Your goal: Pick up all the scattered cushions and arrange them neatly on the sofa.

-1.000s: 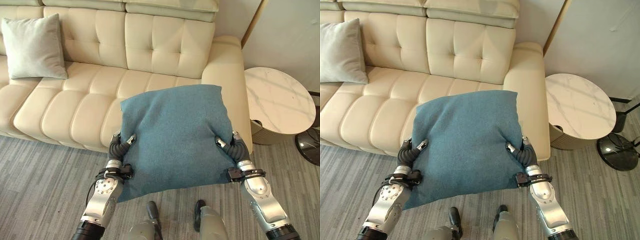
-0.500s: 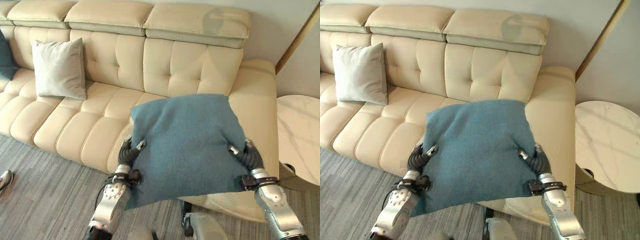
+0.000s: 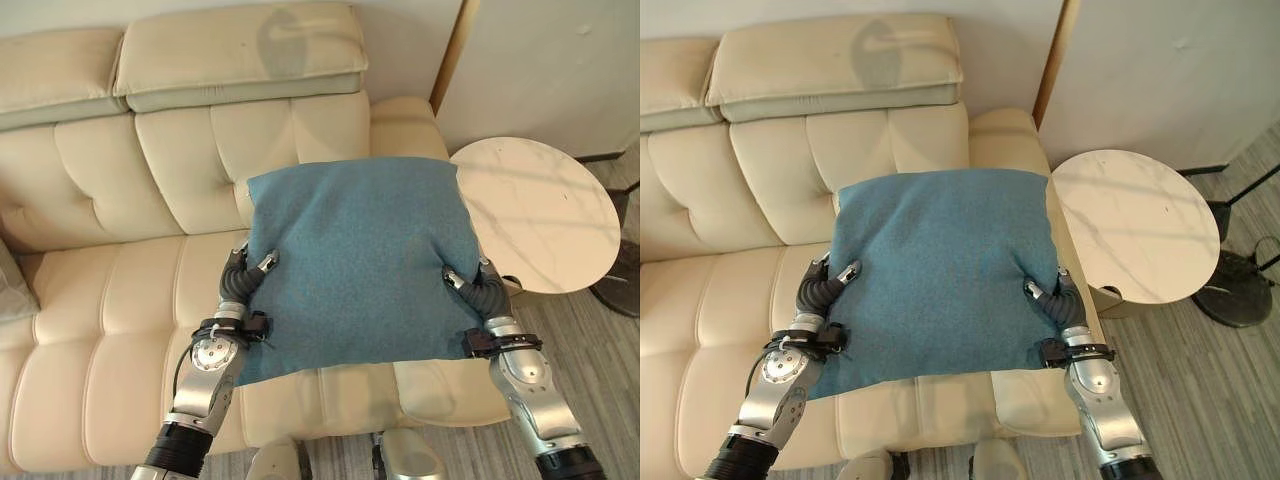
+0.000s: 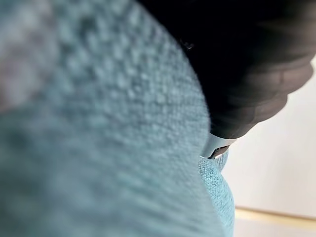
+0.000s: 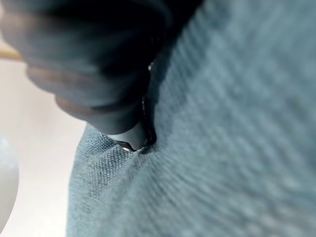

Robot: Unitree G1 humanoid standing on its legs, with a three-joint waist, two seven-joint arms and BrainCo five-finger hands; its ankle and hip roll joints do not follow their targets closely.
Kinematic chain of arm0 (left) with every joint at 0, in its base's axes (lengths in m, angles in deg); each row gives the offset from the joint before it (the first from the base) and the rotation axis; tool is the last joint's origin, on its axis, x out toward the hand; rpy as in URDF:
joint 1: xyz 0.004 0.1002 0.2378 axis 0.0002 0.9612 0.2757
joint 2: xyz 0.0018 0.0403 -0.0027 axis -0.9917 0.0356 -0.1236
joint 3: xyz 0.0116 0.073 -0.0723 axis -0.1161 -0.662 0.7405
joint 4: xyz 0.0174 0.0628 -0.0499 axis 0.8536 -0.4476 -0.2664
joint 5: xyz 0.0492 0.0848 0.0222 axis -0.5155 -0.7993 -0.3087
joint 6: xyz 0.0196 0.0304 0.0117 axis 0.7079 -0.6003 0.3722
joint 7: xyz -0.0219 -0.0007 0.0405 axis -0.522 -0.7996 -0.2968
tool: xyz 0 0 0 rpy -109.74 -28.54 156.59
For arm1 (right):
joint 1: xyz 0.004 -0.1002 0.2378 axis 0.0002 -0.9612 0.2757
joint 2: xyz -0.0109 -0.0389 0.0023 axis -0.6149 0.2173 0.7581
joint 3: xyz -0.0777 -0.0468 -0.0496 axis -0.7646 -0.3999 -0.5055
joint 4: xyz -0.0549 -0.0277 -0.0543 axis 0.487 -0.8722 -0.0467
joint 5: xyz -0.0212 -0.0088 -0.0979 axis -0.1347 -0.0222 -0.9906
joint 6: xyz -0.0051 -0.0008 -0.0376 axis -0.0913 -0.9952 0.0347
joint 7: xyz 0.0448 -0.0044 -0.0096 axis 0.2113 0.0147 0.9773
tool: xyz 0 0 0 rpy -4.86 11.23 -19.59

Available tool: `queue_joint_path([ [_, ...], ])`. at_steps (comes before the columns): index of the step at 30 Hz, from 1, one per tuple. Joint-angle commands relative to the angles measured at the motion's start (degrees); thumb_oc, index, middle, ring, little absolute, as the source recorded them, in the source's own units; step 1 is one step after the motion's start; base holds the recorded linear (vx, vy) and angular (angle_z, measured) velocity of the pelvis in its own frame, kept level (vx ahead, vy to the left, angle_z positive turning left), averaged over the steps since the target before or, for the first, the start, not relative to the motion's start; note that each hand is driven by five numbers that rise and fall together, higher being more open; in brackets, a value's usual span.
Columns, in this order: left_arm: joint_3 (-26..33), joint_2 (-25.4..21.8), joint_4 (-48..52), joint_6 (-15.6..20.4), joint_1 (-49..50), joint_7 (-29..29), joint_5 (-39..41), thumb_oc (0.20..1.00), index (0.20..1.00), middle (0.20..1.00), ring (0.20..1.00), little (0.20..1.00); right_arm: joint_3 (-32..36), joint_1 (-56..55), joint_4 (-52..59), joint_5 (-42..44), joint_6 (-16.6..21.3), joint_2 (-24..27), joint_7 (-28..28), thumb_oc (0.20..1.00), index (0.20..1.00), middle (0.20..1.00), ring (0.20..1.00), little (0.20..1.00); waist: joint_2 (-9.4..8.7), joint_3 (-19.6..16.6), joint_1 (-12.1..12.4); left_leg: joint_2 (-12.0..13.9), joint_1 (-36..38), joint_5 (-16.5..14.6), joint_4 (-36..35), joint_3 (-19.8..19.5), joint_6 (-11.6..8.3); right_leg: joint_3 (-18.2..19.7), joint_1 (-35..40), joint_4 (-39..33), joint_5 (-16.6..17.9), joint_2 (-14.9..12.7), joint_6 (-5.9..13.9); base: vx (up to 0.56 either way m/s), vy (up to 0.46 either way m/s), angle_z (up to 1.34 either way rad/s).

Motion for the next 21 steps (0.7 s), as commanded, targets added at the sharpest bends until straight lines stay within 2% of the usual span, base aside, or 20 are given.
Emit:
queue_joint_path([
  [1,-1.7,-1.3,3.9,6.8,-3.1,0.6,-2.6,0.2,0.2,0.2,0.2,0.2,-2.8,7.1,2.8,-2.2,5.5,-1.4,0.2,0.2,0.2,0.2,0.2,0.2,-0.52,-4.4,2.2,-1.2,-2.4,-9.3,4.4,2.3,-0.68,2.3,-8.8,3.9,-1.5,-4.3,8.41,-0.12,0.152,0.0],
  [4,-1.7,-1.6,2.6,7.2,-4.9,1.6,-2.2,0.2,0.2,0.2,0.2,0.2,-4.5,10.1,1.5,-2.4,5.0,-3.0,-0.3,0.2,0.2,0.2,0.2,0.2,-0.97,-4.2,2.6,-2.3,-2.1,-9.8,4.5,4.0,0.49,2.7,-10.7,4.2,-0.1,-5.0,9.64,-0.14,0.169,-0.12],
  [5,-2.1,-2.0,2.8,6.9,-5.0,1.5,-1.8,0.2,0.2,0.2,0.2,0.2,-5.6,10.5,1.3,-2.3,5.0,-3.6,0.2,0.2,0.2,0.2,0.2,0.2,-0.81,-3.3,3.4,-1.8,-2.3,-9.0,5.0,5.3,1.15,-2.0,-11.2,11.5,-3.4,-4.1,8.37,-0.25,0.191,-0.44],
  [6,-2.1,-2.1,2.6,7.1,-4.8,1.6,-1.8,0.2,0.2,0.2,0.2,0.2,-6.2,10.1,0.3,-1.7,5.2,-3.7,0.5,0.2,0.2,0.2,0.2,0.2,-0.61,-3.8,3.9,-2.0,-2.1,-7.8,3.9,5.6,1.24,-3.0,-8.2,13.7,-7.0,-1.7,6.77,-0.22,0.113,-0.55],
  [7,-2.1,-2.1,2.6,7.1,-4.8,1.6,-1.8,0.2,0.2,0.2,0.2,0.2,-6.2,10.1,0.3,-1.7,5.2,-3.7,0.5,0.2,0.2,0.2,0.2,0.2,-0.63,-3.9,4.0,-2.0,-2.2,-7.6,3.8,5.7,1.21,-2.9,-8.3,13.5,-6.8,-1.6,6.72,-0.07,0.017,-0.62],
  [8,-1.7,-2.1,2.7,6.9,-4.4,1.7,-1.7,0.2,0.2,0.2,0.2,0.2,-6.9,10.7,0.0,-1.7,5.1,-3.8,0.8,0.2,0.2,0.2,0.2,0.2,-0.94,-3.9,5.1,-2.2,-1.3,-7.2,2.9,5.9,0.91,-5.4,-7.0,12.4,-7.2,-2.0,6.37,-0.02,-0.056,-0.34],
  [9,-1.5,-2.0,2.6,6.9,-4.3,1.5,-1.5,0.2,0.2,0.2,0.2,0.2,-6.8,10.6,-0.6,-1.5,5.1,-3.7,0.6,0.2,0.2,0.2,0.2,0.2,-1.14,-4.4,5.3,-2.4,-1.3,-7.0,2.2,5.6,0.76,-5.8,-5.8,10.7,-7.9,-1.5,5.99,0.0,-0.09,-0.26],
  [10,-1.8,-1.8,2.7,6.6,-3.9,1.3,-1.5,0.2,0.2,0.2,0.2,0.2,-6.6,9.6,-0.8,-1.5,5.2,-3.5,0.6,0.2,0.2,0.2,0.2,0.2,-1.26,-5.0,5.0,-2.5,-1.2,-6.6,1.7,5.3,0.61,-4.2,-5.6,10.2,-8.5,0.1,5.14,0.0,-0.124,-0.36],
  [11,-1.0,-1.8,2.4,6.6,-3.2,1.3,-1.2,0.2,0.2,0.2,0.2,0.2,-6.9,10.0,-1.8,-1.2,4.7,-3.1,0.5,0.2,0.2,0.2,0.2,0.2,-1.38,-5.8,5.8,-2.7,-1.2,-6.4,0.8,5.5,0.58,-3.4,-5.2,7.8,-7.2,0.4,4.8,0.01,-0.093,-0.16],
  [16,-1.0,-1.8,1.7,5.8,-2.2,0.9,-2.2,0.2,0.2,0.2,0.2,0.2,-6.2,8.8,-2.9,-0.8,4.3,-3.0,-0.1,0.2,0.2,0.2,0.2,0.2,-0.46,-6.7,5.8,-3.0,-1.3,-6.0,-0.8,4.0,0.58,-3.8,-4.6,4.7,-6.8,1.0,4.34,0.02,-0.059,0.16],
  [19,-1.8,-2.7,0.3,5.9,-5.1,3.0,-4.0,0.2,0.2,0.2,0.2,0.2,-6.8,11.2,-3.2,-0.4,5.0,-3.5,-1.8,0.2,0.2,0.2,0.2,0.2,0.74,-4.3,6.0,-3.1,-3.4,-5.0,-1.4,3.0,0.51,-4.8,-7.3,5.2,-6.3,0.9,4.27,-0.09,-0.039,0.2],
  [21,-2.0,-2.8,0.1,6.0,-6.0,3.4,-4.3,0.2,0.2,0.2,0.2,0.2,-7.0,12.2,-3.3,-0.4,5.2,-3.8,-2.2,0.2,0.2,0.2,0.2,0.2,1.08,-4.3,5.9,-3.1,-4.7,-4.8,-1.4,2.8,0.52,-4.8,-8.7,5.4,-6.2,0.8,4.28,-0.09,0.003,0.25],
])
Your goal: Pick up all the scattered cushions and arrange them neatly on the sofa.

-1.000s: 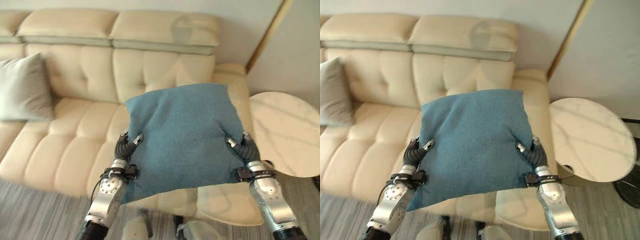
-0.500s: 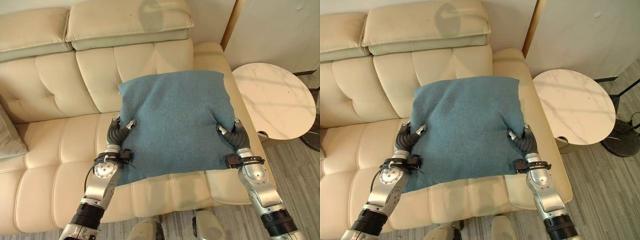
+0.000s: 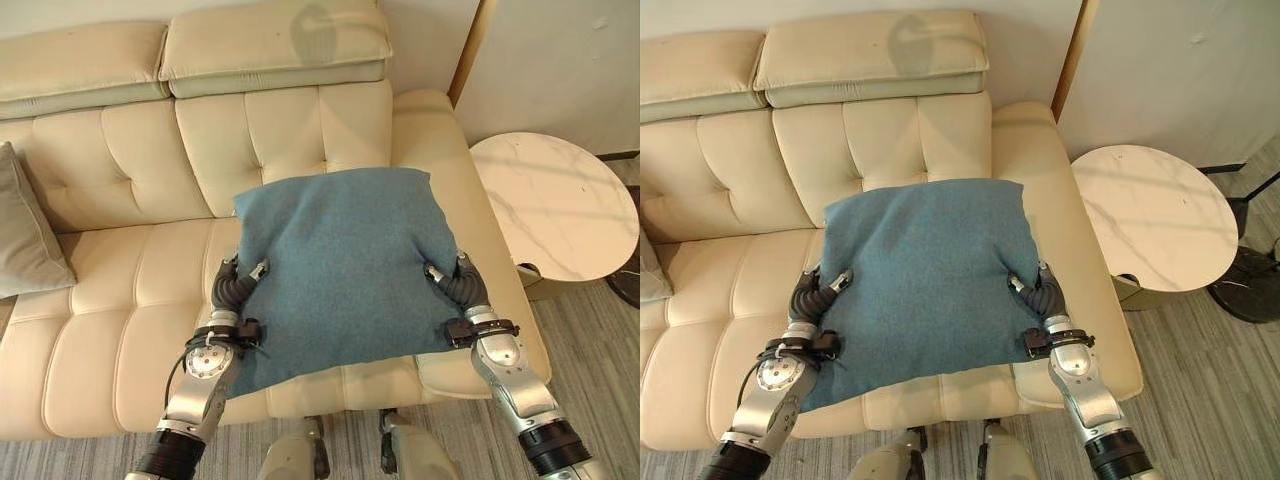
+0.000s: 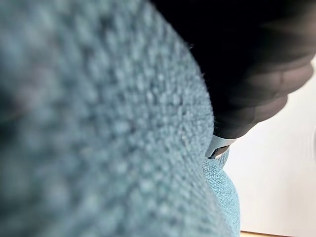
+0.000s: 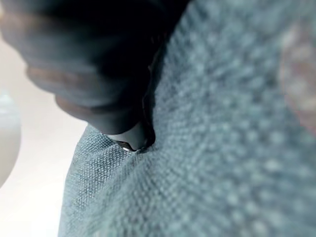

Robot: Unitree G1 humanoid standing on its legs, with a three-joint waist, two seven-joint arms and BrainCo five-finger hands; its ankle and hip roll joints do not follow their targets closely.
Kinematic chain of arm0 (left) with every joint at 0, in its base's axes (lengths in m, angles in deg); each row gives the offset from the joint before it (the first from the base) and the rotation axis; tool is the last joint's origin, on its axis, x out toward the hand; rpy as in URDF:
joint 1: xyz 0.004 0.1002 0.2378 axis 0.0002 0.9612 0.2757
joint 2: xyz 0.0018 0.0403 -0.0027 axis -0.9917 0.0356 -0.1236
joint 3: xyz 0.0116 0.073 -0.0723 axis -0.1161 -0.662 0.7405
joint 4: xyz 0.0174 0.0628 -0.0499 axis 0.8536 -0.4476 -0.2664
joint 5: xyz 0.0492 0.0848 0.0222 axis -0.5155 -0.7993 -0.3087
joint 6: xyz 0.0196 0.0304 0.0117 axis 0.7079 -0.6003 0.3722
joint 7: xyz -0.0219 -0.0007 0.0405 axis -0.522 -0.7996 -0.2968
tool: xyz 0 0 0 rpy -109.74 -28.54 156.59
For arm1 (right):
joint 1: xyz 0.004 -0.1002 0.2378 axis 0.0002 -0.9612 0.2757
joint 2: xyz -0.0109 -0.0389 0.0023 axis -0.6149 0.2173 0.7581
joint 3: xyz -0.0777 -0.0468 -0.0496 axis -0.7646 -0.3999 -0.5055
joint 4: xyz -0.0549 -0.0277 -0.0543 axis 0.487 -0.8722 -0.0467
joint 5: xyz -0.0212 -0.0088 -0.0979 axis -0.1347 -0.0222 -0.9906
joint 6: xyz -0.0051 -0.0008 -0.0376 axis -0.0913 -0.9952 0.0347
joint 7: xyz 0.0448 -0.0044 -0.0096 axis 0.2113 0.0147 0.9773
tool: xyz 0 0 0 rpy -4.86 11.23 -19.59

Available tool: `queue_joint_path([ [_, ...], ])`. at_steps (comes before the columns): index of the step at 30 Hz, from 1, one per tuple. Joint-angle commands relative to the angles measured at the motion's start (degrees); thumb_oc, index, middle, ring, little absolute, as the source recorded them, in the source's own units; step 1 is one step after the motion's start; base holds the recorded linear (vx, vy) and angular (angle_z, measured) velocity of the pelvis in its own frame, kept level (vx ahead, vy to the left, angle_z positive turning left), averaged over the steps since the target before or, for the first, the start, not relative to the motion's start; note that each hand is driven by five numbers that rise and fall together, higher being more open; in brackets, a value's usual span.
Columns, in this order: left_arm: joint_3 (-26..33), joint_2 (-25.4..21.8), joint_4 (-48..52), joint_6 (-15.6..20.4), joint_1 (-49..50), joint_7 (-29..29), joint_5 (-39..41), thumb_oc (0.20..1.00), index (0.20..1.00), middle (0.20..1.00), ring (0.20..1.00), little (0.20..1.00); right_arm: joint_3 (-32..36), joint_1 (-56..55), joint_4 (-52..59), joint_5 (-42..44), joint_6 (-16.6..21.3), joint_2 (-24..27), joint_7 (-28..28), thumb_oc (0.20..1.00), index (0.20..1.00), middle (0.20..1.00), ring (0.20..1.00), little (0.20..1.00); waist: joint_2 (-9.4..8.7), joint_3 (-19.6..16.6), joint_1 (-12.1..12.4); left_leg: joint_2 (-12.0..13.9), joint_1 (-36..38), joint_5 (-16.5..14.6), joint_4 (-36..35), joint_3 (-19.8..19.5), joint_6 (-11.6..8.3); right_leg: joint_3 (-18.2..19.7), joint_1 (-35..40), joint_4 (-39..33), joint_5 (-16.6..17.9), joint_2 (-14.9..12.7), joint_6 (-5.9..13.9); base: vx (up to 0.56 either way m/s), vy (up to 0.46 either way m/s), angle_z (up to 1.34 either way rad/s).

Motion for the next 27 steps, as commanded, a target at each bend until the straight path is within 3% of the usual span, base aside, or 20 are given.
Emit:
queue_joint_path([
  [1,-2.2,-1.7,1.8,6.2,-9.3,0.4,-4.5,0.2,0.2,0.2,0.2,0.2,-2.2,7.3,4.0,0.8,6.0,-4.0,-0.8,0.2,0.2,0.2,0.2,0.2,-2.04,-1.5,0.2,-3.5,1.3,-6.4,0.4,0.5,-0.88,1.4,-0.8,2.0,-7.4,-0.9,3.32,-0.15,0.012,0.16],
  [6,-5.4,-4.4,-4.0,8.7,-23.2,6.3,-6.7,0.2,0.2,0.2,0.2,0.2,-4.9,21.8,0.4,-0.7,8.2,-6.2,-6.8,0.2,0.2,0.2,0.2,0.2,-0.56,0.5,1.2,-3.6,-6.2,-4.5,0.2,0.5,-1.27,2.1,-8.7,3.5,-6.4,-1.5,3.74,-0.09,0.025,0.02],
  [9,-10.3,-8.2,-15.2,10.4,-43.0,12.1,-6.8,0.2,0.2,0.2,0.2,0.2,-4.7,40.5,-7.2,-3.4,10.1,-7.1,-15.6,0.2,0.2,0.2,0.2,0.2,0.68,1.4,2.3,-3.7,-10.8,-2.7,-0.4,-0.2,-2.57,2.0,-13.0,3.5,-5.4,-1.9,4.29,-0.05,0.034,0.04],
  [14,-14.5,-10.3,-24.9,11.6,-59.2,15.5,-6.8,0.2,0.2,0.2,0.2,0.2,-5.7,58.0,-15.5,-7.7,10.8,-4.8,-23.2,0.2,0.2,0.2,0.2,0.2,1.55,2.5,4.0,-4.3,-14.4,-1.7,-0.4,-1.4,-3.67,1.8,-15.7,2.4,-4.3,-2.1,5.12,0.01,0.002,0.13],
  [16,-16.5,-10.6,-35.5,11.5,-70.0,17.0,-5.0,0.2,0.2,0.2,0.2,0.2,-8.8,69.8,-22.8,-8.8,9.9,-4.0,-26.9,0.2,0.2,0.2,0.2,0.2,1.33,3.0,4.6,-4.7,-17.6,-0.8,-0.4,-1.9,-4.66,1.9,-17.2,-0.3,-2.7,-2.0,5.65,0.04,-0.051,0.29],
  [17,-18.0,-11.1,-40.6,10.8,-75.1,17.2,-3.7,0.282,0.282,0.282,0.282,0.282,-11.0,74.1,-27.4,-8.2,9.6,-3.4,-27.9,0.272,0.272,0.272,0.272,0.272,1.33,2.9,4.7,-4.9,-19.9,-0.6,-0.4,-2.3,-5.35,1.6,-18.4,-2.2,-1.3,-1.9,6.17,0.04,-0.091,0.22],
  [18,-19.2,-11.3,-43.6,10.2,-77.9,16.4,-3.2,1.0,1.0,1.0,1.0,1.0,-11.6,75.8,-29.5,-7.7,9.2,-2.8,-28.5,1.0,1.0,1.0,1.0,1.0,1.24,2.9,4.7,-5.0,-21.2,-0.4,-0.4,-2.4,-5.65,1.3,-19.0,-3.2,-0.8,-1.9,6.34,0.05,-0.115,0.28],
  [19,-23.6,-13.2,-52.6,7.0,-84.7,14.4,-4.6,1.0,1.0,1.0,1.0,1.0,-11.7,77.5,-35.1,-2.8,10.0,-1.5,-27.2,1.0,1.0,1.0,1.0,1.0,1.35,2.8,4.9,-5.4,-25.1,0.1,-0.4,-3.1,-5.92,1.3,-22.4,-4.0,0.3,-1.5,6.94,0.03,-0.071,0.27],
  [22,-25.2,-16.0,-55.0,5.3,-86.3,12.9,-5.7,1.0,1.0,1.0,1.0,1.0,-11.0,74.6,-36.4,1.6,10.2,1.3,-24.2,1.0,1.0,1.0,1.0,1.0,1.16,2.7,4.9,-5.4,-28.3,0.8,-0.4,-3.7,-5.99,1.4,-25.4,-4.0,0.8,-1.2,7.24,0.04,-0.053,0.17],
  [27,-21.3,-18.6,-53.8,4.3,-77.5,10.7,-4.0,1.0,1.0,1.0,1.0,1.0,-8.4,65.1,-34.5,4.9,9.3,-1.0,-20.9,1.0,1.0,1.0,1.0,1.0,0.22,2.1,4.4,-5.0,-30.2,1.2,-0.4,-4.4,-5.81,1.5,-27.3,-4.0,1.1,-0.8,7.04,0.01,-0.01,0.04],
])
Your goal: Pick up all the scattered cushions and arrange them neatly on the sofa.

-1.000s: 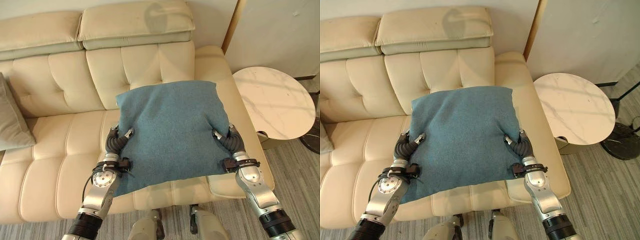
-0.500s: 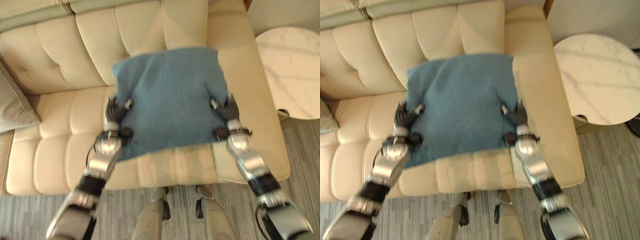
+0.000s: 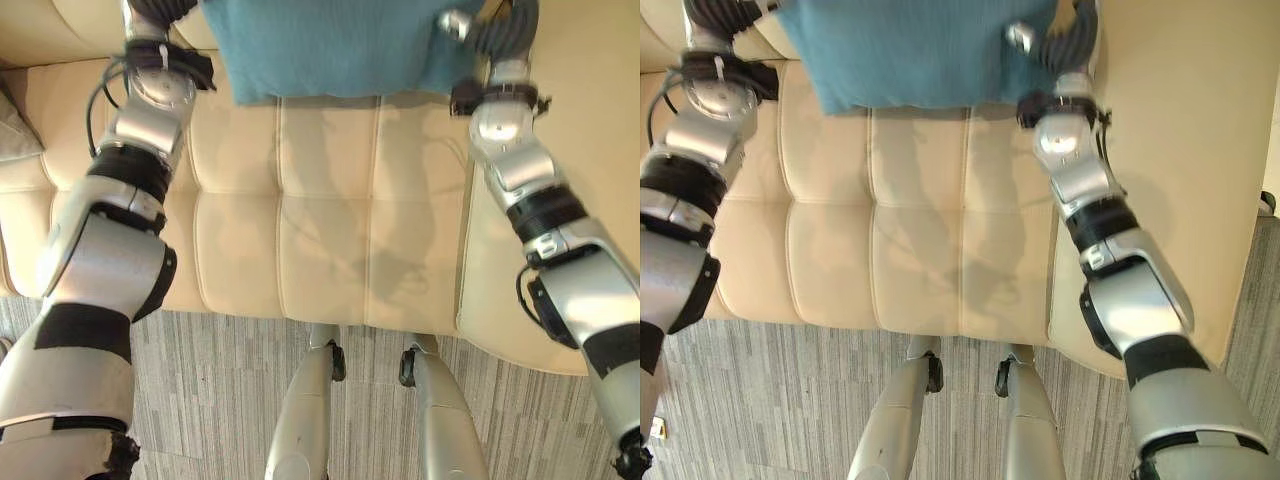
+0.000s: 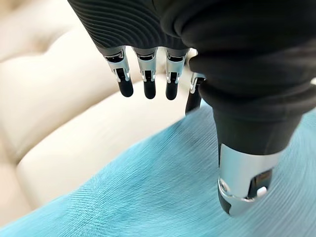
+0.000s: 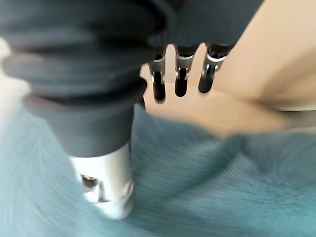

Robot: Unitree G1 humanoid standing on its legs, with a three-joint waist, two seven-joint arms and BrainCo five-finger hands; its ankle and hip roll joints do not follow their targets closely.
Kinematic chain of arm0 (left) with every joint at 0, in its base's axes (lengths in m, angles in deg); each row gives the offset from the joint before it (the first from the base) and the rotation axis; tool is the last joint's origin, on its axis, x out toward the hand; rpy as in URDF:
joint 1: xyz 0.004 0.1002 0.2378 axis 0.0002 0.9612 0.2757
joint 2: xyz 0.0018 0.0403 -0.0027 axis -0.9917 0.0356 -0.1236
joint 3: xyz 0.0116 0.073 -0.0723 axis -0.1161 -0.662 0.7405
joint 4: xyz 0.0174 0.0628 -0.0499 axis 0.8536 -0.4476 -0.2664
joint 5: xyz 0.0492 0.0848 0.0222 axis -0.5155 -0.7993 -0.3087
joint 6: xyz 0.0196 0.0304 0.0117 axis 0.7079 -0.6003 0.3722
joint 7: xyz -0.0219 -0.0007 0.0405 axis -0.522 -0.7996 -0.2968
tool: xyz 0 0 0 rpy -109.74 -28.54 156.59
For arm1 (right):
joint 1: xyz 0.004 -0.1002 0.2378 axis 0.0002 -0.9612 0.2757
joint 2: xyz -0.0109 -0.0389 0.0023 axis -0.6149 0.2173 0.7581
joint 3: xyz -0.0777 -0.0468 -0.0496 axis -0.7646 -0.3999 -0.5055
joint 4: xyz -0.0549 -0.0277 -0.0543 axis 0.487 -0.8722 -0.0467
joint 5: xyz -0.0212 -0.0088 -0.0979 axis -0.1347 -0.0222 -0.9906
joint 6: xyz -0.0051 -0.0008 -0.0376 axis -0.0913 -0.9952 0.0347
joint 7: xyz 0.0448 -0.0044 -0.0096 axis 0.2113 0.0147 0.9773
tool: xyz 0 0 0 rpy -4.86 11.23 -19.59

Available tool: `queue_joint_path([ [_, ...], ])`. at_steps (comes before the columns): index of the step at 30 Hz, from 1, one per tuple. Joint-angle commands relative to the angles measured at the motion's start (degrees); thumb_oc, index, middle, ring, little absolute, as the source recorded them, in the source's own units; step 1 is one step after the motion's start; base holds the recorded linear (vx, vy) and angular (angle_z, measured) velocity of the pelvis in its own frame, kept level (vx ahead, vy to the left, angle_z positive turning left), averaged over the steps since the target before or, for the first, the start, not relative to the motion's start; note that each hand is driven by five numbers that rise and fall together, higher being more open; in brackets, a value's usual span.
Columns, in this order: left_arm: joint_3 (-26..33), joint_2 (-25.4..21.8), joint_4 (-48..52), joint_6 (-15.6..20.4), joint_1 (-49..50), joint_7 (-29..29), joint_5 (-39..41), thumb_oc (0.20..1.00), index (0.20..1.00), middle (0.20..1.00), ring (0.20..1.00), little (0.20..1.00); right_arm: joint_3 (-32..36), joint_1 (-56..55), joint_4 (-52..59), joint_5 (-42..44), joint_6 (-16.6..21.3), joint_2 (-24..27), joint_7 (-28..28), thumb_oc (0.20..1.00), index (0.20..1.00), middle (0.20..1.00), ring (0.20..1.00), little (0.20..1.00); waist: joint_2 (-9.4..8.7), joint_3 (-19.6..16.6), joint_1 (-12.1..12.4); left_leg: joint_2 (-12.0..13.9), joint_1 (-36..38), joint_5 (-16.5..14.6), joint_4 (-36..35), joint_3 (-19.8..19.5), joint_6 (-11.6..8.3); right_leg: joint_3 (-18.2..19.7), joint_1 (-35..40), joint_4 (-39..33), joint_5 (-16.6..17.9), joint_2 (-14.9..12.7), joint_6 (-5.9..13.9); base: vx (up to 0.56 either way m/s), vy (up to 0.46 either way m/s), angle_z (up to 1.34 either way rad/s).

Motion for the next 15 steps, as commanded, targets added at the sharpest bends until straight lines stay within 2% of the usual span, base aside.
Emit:
queue_joint_path([
  [1,0.7,-2.5,2.3,1.4,-0.2,-0.3,-1.7,1.0,1.0,1.0,1.0,1.0,3.2,0.1,6.2,1.8,4.3,-6.4,1.7,1.0,1.0,1.0,1.0,1.0,-5.14,-2.9,0.0,-6.0,1.7,-7.1,-1.9,3.0,-4.57,3.9,9.2,-20.9,1.9,0.1,7.31,-0.01,0.002,0.33],
  [2,7.1,-1.3,6.1,1.2,11.3,-0.5,-0.7,1.0,1.0,1.0,1.0,1.0,3.9,-8.7,10.1,0.3,4.0,-8.9,4.1,1.0,1.0,1.0,1.0,1.0,-6.02,-2.7,-0.4,-5.5,2.6,-7.3,-1.9,3.2,-4.52,4.1,9.6,-20.9,1.9,0.4,7.01,-0.03,-0.014,0.28],
  [5,12.0,-0.7,12.0,2.1,21.1,-1.1,-0.2,1.0,1.0,1.0,1.0,1.0,4.6,-13.6,14.0,-0.9,3.3,-5.9,6.4,1.0,1.0,1.0,1.0,1.0,-6.98,-2.6,-0.8,-5.3,4.6,-7.6,-1.9,3.6,-4.68,3.5,11.3,-20.9,1.8,0.6,6.87,-0.06,0.002,-0.33],
  [13,18.3,-1.8,23.2,2.9,37.1,-4.5,-2.7,1.0,1.0,1.0,1.0,1.0,8.8,-26.1,25.5,-4.1,2.7,-0.4,10.4,1.0,1.0,1.0,1.0,1.0,-8.85,-3.1,-1.8,-4.8,12.0,-8.9,-1.9,4.2,-4.51,3.1,18.5,-20.9,0.6,0.6,6.31,-0.02,-0.014,0.01],
  [15,21.9,-0.9,30.7,3.0,48.2,-7.3,-5.0,1.0,1.0,1.0,1.0,1.0,12.0,-36.9,33.5,-6.5,2.7,1.3,14.2,1.0,1.0,1.0,1.0,1.0,-9.62,-4.4,-2.1,-4.1,17.2,-9.5,-1.9,4.7,-4.36,2.6,24.0,-20.9,-0.6,0.4,5.88,0.05,-0.061,-0.22],
])
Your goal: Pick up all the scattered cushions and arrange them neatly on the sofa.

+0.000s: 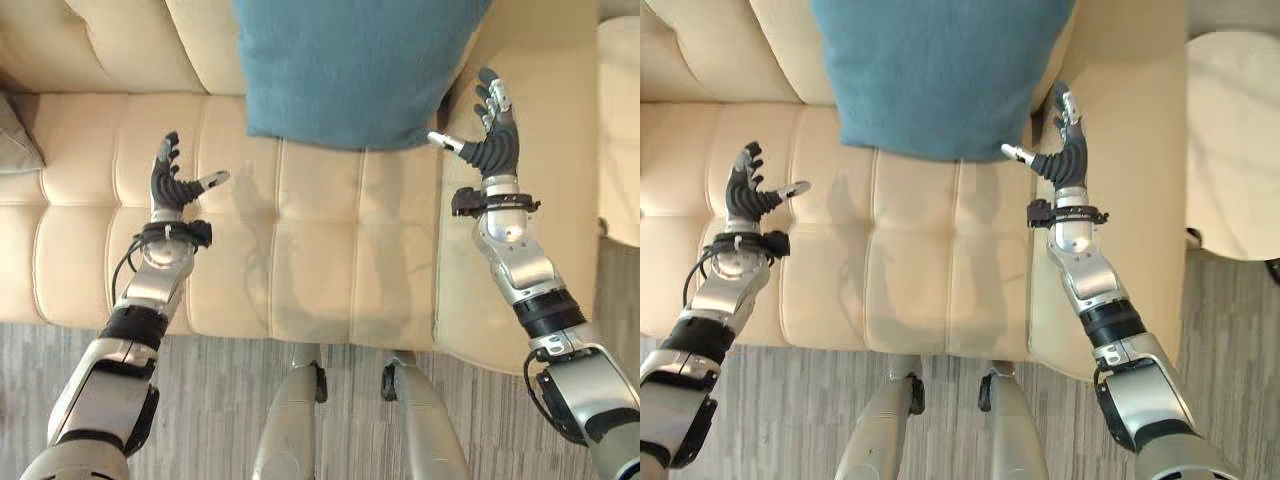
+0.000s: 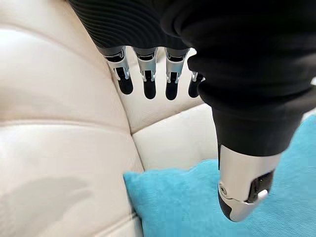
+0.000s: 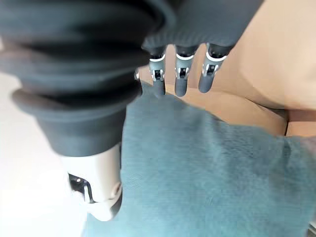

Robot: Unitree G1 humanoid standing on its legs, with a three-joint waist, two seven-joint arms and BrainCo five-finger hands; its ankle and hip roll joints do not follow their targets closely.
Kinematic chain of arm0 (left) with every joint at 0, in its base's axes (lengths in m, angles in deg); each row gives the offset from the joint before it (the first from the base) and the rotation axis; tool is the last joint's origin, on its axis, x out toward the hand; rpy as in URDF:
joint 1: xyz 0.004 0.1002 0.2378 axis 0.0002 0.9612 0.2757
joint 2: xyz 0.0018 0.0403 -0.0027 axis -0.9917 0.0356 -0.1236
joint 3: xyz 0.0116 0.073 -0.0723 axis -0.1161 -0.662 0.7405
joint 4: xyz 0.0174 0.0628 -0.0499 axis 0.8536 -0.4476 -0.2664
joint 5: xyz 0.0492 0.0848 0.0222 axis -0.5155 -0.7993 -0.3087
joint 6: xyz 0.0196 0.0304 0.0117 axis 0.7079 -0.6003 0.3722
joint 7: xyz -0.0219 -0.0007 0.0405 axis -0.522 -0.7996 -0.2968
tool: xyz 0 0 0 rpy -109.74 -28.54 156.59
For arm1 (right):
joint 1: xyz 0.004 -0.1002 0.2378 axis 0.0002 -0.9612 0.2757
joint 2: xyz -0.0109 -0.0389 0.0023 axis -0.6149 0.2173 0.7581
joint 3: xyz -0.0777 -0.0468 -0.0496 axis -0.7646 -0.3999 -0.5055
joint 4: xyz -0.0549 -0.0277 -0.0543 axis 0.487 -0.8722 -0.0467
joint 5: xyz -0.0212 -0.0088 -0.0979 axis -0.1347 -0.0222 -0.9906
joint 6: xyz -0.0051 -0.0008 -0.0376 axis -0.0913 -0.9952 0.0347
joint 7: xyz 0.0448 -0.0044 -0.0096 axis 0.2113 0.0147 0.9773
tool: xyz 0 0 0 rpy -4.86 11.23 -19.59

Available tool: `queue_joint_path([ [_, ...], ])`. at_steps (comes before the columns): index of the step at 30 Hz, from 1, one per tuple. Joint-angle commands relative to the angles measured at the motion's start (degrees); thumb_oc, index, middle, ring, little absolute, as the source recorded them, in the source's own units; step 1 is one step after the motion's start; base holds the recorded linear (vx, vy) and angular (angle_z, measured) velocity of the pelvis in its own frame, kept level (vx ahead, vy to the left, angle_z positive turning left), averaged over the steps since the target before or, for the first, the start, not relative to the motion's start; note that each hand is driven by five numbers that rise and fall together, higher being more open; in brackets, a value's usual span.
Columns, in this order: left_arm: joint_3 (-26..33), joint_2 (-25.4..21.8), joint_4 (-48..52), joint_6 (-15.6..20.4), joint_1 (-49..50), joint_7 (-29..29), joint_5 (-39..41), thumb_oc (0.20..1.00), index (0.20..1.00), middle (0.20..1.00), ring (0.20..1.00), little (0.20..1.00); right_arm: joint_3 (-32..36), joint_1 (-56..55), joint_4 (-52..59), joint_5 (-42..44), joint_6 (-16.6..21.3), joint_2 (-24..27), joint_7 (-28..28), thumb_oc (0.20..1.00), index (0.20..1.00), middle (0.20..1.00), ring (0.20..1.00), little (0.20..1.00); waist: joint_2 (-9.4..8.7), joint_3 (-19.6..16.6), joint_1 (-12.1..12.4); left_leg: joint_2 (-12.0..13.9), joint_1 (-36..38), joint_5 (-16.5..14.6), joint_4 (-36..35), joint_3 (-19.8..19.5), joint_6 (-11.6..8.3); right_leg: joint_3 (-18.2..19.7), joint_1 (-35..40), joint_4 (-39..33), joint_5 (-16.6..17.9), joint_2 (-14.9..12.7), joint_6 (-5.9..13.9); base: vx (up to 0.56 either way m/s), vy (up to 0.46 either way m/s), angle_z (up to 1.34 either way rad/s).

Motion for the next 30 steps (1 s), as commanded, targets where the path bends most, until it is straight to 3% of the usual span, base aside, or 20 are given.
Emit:
queue_joint_path([
  [1,3.0,0.9,3.8,3.5,5.5,-3.3,-5.1,1.0,1.0,1.0,1.0,1.0,2.5,-8.4,5.7,-4.0,2.7,-0.1,4.4,1.0,1.0,1.0,1.0,1.0,-1.67,-4.7,-0.4,-2.5,5.7,-4.6,-0.2,1.7,-1.03,-1.4,9.3,-9.0,-1.8,0.2,4.52,0.05,-0.057,0.02],
  [5,9.2,2.6,12.3,1.8,25.7,-10.8,-9.5,1.0,1.0,1.0,1.0,1.0,7.8,-28.9,13.5,-8.9,1.2,4.2,12.3,1.0,1.0,1.0,1.0,1.0,-2.56,-7.7,-1.7,-2.3,14.0,-6.3,-0.2,2.0,-0.27,-1.9,18.3,-9.0,-4.4,0.7,4.1,0.08,-0.044,0.13],
  [10,13.4,5.1,12.3,0.2,37.1,-14.4,-11.6,1.0,1.0,1.0,1.0,1.0,10.1,-39.9,9.0,-10.3,-0.5,3.5,16.3,1.0,1.0,1.0,1.0,1.0,-3.14,-9.6,-2.1,-2.4,19.2,-7.6,0.5,3.1,0.82,-2.0,22.8,-9.0,-5.2,0.6,4.2,0.01,0.057,-0.01],
  [12,14.3,8.4,8.9,-1.1,41.6,-15.9,-13.5,1.0,1.0,1.0,1.0,1.0,9.9,-44.4,1.7,-12.1,-2.7,1.9,18.6,1.0,1.0,1.0,1.0,1.0,-4.5,-9.9,-2.0,-3.1,21.0,-13.1,6.7,0.2,1.04,-1.3,24.6,-9.0,-4.5,-0.8,4.4,-0.1,0.157,-0.13],
  [14,13.9,10.2,6.7,-1.9,44.8,-16.7,-14.4,1.0,1.0,1.0,1.0,1.0,10.1,-46.6,-3.3,-13.5,-3.7,0.9,18.7,1.0,1.0,1.0,1.0,1.0,-4.64,-10.5,-2.4,-2.7,23.1,-14.1,7.4,-2.4,0.76,-0.8,25.6,-9.0,-4.2,-1.2,4.72,-0.03,0.19,-0.09],
  [21,12.9,10.8,1.0,-3.2,47.4,-17.4,-19.0,1.0,1.0,1.0,1.0,1.0,9.9,-49.1,-15.8,-17.4,-5.5,-0.7,18.5,1.0,1.0,1.0,1.0,1.0,-4.58,-12.2,-3.5,-3.2,28.6,-13.5,0.9,-0.1,2.53,0.5,25.7,-8.4,-2.9,-1.4,6.02,-0.06,0.166,-0.19],
  [23,13.5,9.2,1.6,-3.3,47.1,-16.8,-18.7,1.0,1.0,1.0,1.0,1.0,9.2,-48.5,-16.2,-17.5,-5.7,-1.1,18.2,1.0,1.0,1.0,1.0,1.0,-5.08,-10.7,-3.1,-2.5,28.4,-12.7,0.6,1.7,2.81,1.0,23.2,-4.2,-2.1,-1.5,6.81,-0.26,0.03,-0.75],
  [24,13.2,8.4,1.9,-3.3,46.4,-16.6,-18.8,1.0,1.0,1.0,1.0,1.0,9.1,-48.4,-16.1,-16.8,-5.4,-1.6,17.9,1.0,1.0,1.0,1.0,1.0,-4.91,-9.8,-2.9,-1.8,27.6,-11.8,0.6,1.8,2.89,0.6,22.2,-1.1,-3.2,-1.1,7.24,-0.39,0.02,-0.9],
  [25,12.7,7.1,2.4,-3.4,45.1,-15.9,-18.5,1.0,1.0,1.0,1.0,1.0,8.8,-48.2,-16.8,-16.0,-5.4,-2.4,17.3,1.0,1.0,1.0,1.0,1.0,-4.32,-8.9,-2.3,-0.8,26.1,-10.1,0.7,2.1,3.09,-0.6,22.5,6.2,-7.1,-0.7,6.67,-0.39,0.019,-0.66],
  [26,12.7,7.1,2.4,-3.4,45.0,-15.9,-18.5,1.0,1.0,1.0,1.0,1.0,8.8,-48.2,-16.8,-16.0,-5.4,-2.4,17.3,1.0,1.0,1.0,1.0,1.0,-4.35,-9.1,-2.3,-0.8,25.9,-9.9,0.7,2.1,3.08,-0.6,22.3,6.2,-7.0,-0.7,6.65,-0.4,0.042,-0.27],
  [28,12.4,6.5,2.6,-3.6,44.0,-15.3,-18.6,1.0,1.0,1.0,1.0,1.0,8.8,-48.3,-17.2,-15.5,-5.2,-2.8,16.5,1.0,1.0,1.0,1.0,1.0,-3.39,-9.1,-1.7,0.2,24.3,-8.3,0.1,2.1,3.45,-0.5,23.3,15.3,-10.2,-0.2,5.61,-0.28,0.024,-0.06],
  [30,12.2,6.1,2.0,-3.8,43.6,-14.1,-20.1,1.0,1.0,1.0,1.0,1.0,9.8,-48.6,-17.7,-15.1,-5.1,-3.6,15.7,1.0,1.0,1.0,1.0,1.0,-3.55,-10.0,-1.1,0.0,22.9,-7.2,-0.2,2.0,3.21,1.0,26.2,19.4,-10.4,0.0,5.58,-0.29,-0.074,-0.15],
])
